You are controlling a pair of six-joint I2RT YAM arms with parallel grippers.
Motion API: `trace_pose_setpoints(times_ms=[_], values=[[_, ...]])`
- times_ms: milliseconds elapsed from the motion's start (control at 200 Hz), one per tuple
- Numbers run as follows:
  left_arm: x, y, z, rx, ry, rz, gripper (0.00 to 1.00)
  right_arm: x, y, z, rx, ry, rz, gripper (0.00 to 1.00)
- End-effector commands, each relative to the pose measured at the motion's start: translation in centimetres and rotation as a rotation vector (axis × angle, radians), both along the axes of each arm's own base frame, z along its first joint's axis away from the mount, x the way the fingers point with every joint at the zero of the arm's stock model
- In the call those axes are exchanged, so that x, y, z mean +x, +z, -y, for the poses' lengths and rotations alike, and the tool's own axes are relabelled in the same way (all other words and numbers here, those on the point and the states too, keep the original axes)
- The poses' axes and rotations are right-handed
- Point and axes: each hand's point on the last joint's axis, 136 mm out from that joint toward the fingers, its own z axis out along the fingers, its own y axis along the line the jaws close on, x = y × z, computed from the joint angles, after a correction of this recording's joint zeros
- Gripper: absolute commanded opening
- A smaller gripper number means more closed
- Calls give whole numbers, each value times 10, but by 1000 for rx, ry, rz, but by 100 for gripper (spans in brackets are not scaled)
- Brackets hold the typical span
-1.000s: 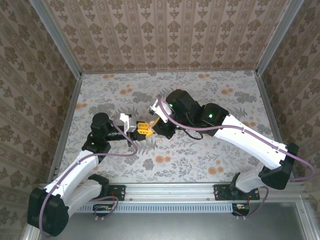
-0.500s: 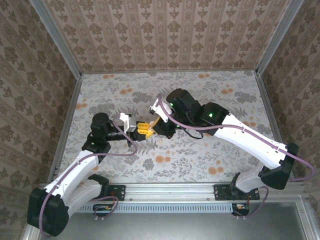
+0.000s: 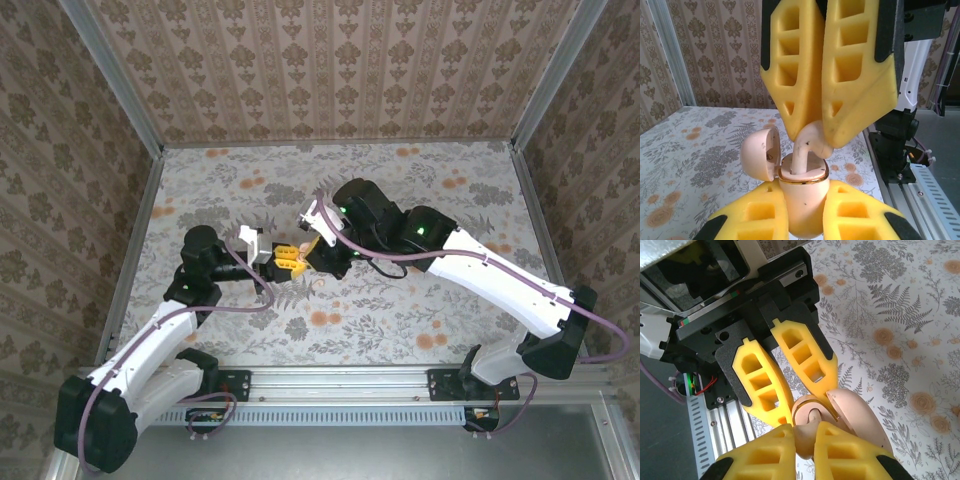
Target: Insert the wireless bluetooth earbuds into the charging case
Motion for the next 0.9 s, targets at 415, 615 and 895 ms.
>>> trace_pose_setpoints(times_ms=[415,615,895], values=[[-12,35,1,-73,-53,112,0,1,2,-4,46,68,-63,28],[-8,31,1,-65,-26,111,0,3,21,0,91,10,-51,43],[-4,26,1,-61,-1,111,0,6,57,21,222,-107,-62,51]])
